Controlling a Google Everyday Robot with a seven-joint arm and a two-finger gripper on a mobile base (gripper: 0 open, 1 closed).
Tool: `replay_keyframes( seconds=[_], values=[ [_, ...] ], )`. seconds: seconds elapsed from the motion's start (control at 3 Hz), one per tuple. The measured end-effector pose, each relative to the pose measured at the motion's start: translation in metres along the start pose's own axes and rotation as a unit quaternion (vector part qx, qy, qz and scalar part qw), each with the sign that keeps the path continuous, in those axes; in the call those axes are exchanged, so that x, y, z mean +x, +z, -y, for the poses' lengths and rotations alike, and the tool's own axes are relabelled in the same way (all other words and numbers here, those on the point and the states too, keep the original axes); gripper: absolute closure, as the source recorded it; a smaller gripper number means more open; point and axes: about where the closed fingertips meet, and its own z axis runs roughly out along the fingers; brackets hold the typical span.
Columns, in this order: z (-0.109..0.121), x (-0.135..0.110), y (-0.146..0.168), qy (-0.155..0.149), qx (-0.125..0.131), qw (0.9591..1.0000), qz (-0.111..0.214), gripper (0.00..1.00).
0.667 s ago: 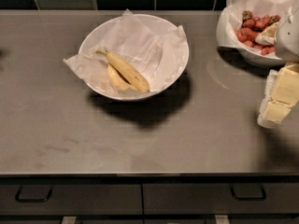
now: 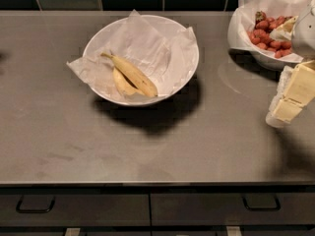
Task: Pick banana from white bowl
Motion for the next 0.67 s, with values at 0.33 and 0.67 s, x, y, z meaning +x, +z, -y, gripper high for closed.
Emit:
replay_keyframes(
  seconds=[0.33,0.67],
  values=[
    [0.018,-0.017,-0.002,0.042,-0.015,0.9952,0.088,0.0],
    [0.033,-0.047,-0.003,0.046,-0.04,0.9859,0.155,0.0]
  ],
)
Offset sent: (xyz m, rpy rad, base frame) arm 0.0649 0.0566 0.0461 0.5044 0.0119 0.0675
